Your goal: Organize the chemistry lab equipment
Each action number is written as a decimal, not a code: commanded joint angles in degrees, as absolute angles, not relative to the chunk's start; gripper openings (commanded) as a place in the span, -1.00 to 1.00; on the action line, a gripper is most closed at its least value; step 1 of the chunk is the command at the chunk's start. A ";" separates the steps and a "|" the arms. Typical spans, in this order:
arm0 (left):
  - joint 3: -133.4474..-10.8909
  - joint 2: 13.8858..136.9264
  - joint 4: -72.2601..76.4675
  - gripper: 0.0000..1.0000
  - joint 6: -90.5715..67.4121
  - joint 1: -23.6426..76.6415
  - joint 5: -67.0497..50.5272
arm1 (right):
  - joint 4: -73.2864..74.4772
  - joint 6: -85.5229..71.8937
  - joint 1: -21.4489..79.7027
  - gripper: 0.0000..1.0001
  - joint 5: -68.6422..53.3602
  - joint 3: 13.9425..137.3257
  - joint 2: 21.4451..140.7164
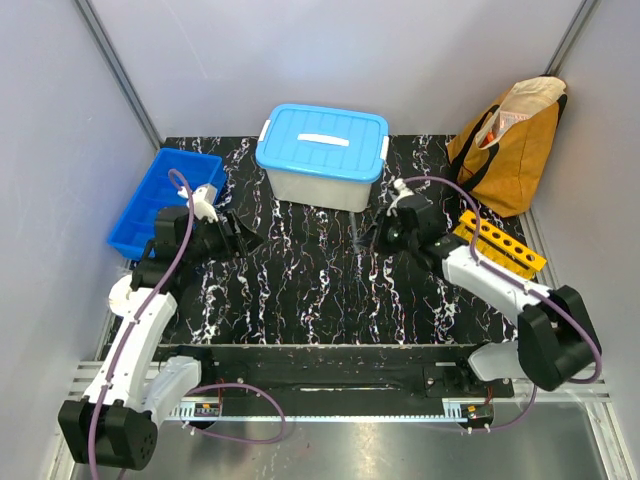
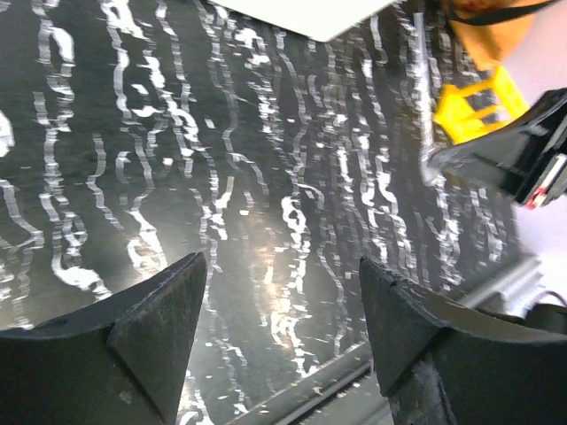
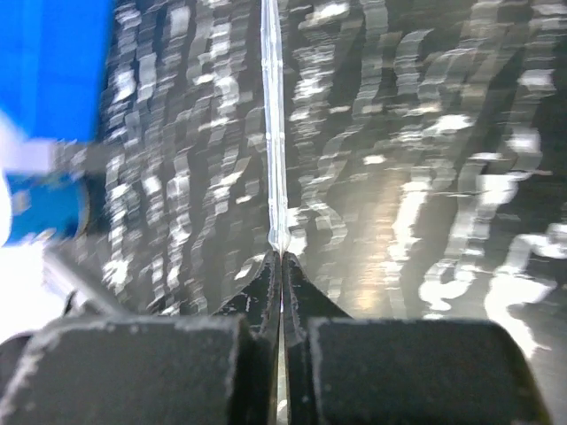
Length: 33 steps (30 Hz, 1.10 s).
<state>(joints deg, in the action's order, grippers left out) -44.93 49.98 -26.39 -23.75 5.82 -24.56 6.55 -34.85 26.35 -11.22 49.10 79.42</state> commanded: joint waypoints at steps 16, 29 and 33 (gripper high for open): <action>-39.46 55.81 3.51 0.36 -42.80 14.06 -41.23 | -20.47 -46.67 42.80 -1.00 -26.28 52.12 81.65; -39.55 59.76 4.66 0.02 -43.77 16.61 -36.04 | -22.06 -47.46 45.35 -1.00 -28.65 51.15 81.83; -38.32 60.03 5.62 -0.33 -44.56 16.79 -36.04 | -23.20 -48.25 45.53 -1.00 -28.21 50.27 82.44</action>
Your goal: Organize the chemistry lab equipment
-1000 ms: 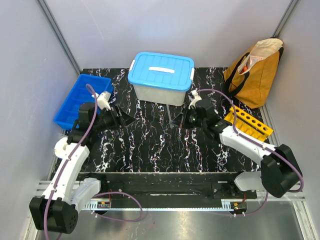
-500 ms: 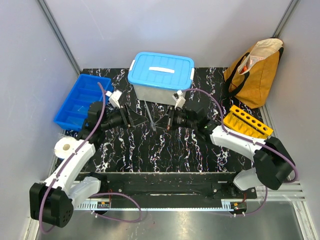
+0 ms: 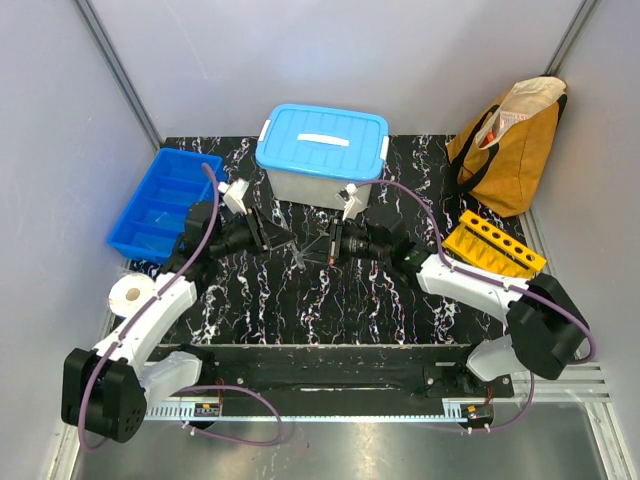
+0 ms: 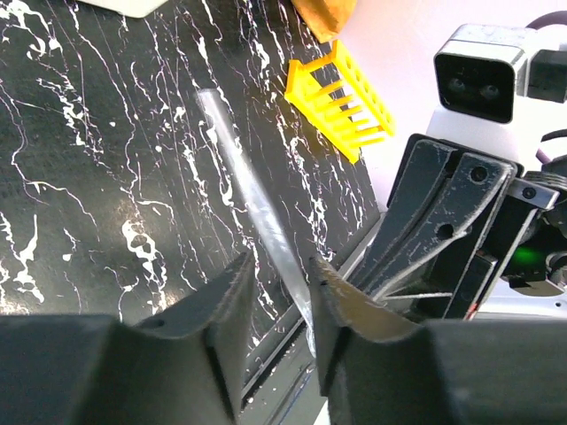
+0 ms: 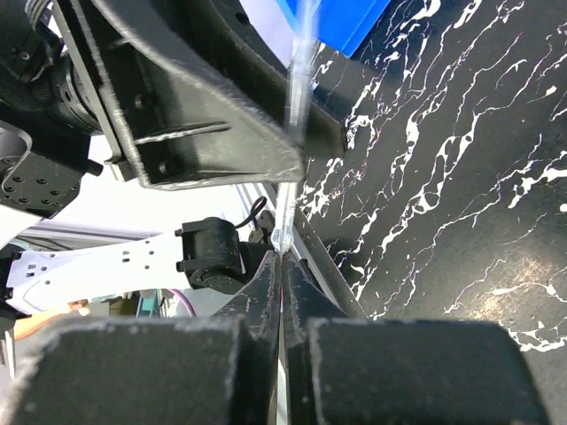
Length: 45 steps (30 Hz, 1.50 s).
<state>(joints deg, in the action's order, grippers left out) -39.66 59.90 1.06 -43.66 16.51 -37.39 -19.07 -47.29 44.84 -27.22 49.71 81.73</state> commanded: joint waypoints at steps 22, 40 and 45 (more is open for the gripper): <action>-60.72 64.07 -30.66 -0.98 -31.47 -4.54 -3.18 | -12.93 -38.59 45.53 0.99 -18.91 45.96 69.53; -69.17 86.21 -26.11 -0.87 -32.25 -24.70 7.64 | -7.21 -31.29 45.44 0.99 -17.40 49.74 67.06; -69.52 89.82 -25.40 -0.86 -31.47 -24.87 9.75 | -6.07 -29.54 45.44 0.99 -16.53 50.01 66.97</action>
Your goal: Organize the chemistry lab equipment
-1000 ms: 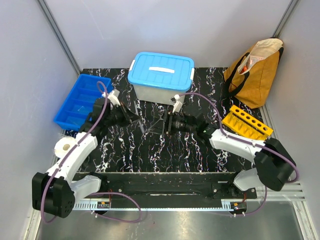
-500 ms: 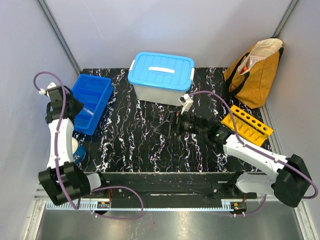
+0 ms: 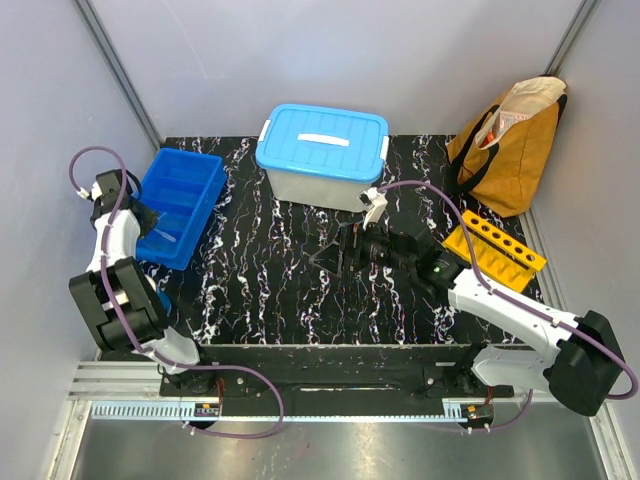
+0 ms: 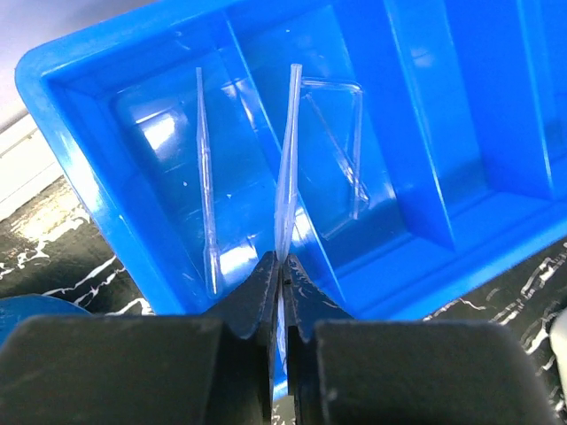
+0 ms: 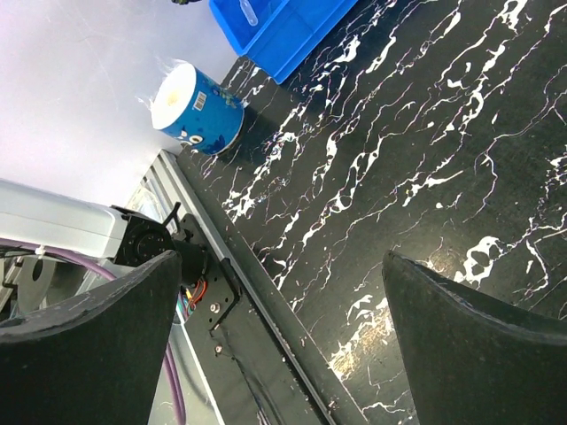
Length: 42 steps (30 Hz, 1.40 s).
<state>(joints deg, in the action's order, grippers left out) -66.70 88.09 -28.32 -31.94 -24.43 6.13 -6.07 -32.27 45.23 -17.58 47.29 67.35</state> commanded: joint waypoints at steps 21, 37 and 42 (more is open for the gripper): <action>-71.81 89.31 -30.15 -0.04 -30.85 -24.79 9.32 | -0.35 -28.30 45.44 0.99 -11.42 52.47 66.80; -65.84 68.74 -27.34 0.95 -24.00 -13.29 -10.97 | 15.90 -28.83 45.44 0.99 6.49 58.01 63.73; -60.92 62.68 -26.02 0.98 -18.99 -2.13 -15.46 | 16.26 -33.21 45.44 0.99 12.38 57.92 60.47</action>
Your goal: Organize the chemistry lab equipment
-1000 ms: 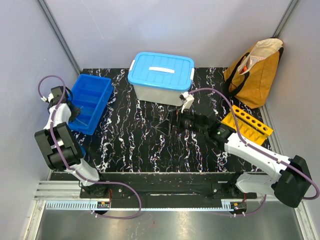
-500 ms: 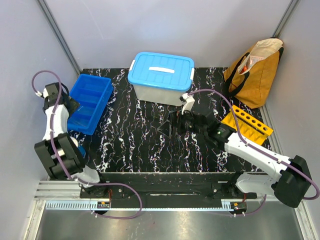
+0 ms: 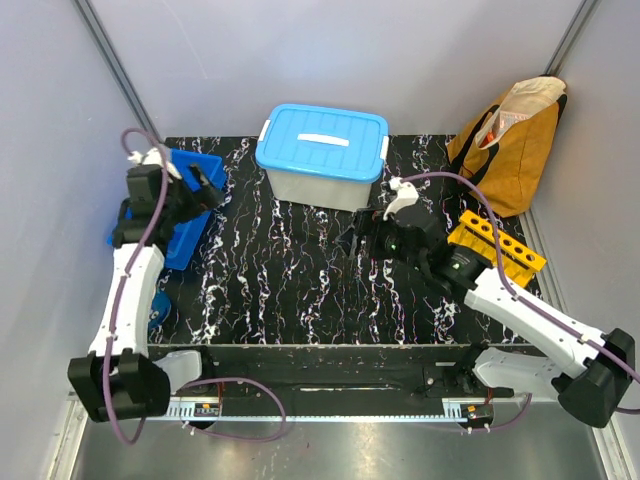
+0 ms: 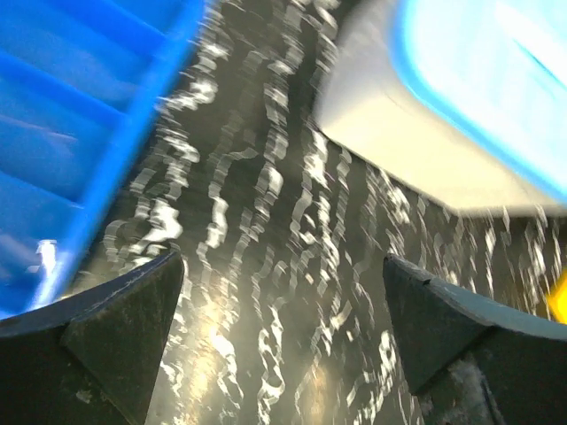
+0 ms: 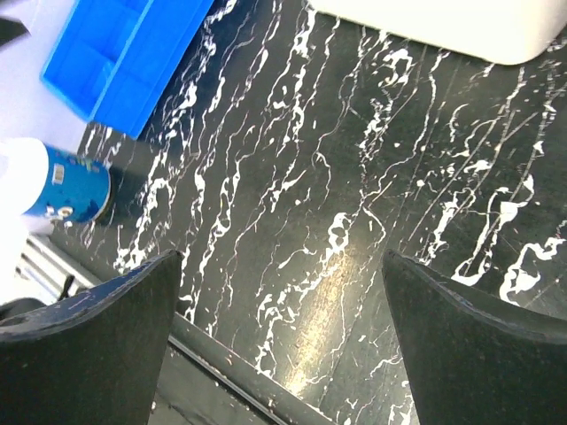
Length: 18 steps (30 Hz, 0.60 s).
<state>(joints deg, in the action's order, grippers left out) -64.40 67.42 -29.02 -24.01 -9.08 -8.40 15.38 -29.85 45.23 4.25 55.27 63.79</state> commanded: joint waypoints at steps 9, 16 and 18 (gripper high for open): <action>-46.25 47.13 -19.08 0.98 -16.26 8.15 -32.34 | 19.07 -36.65 45.44 0.99 18.54 55.02 59.33; -45.35 43.42 -21.01 0.98 -16.08 12.66 -34.19 | 24.60 -36.65 45.44 0.99 27.15 56.59 57.48; -44.91 42.72 -19.87 0.98 -16.52 12.83 -34.02 | 26.10 -35.43 45.44 0.99 27.59 57.48 56.87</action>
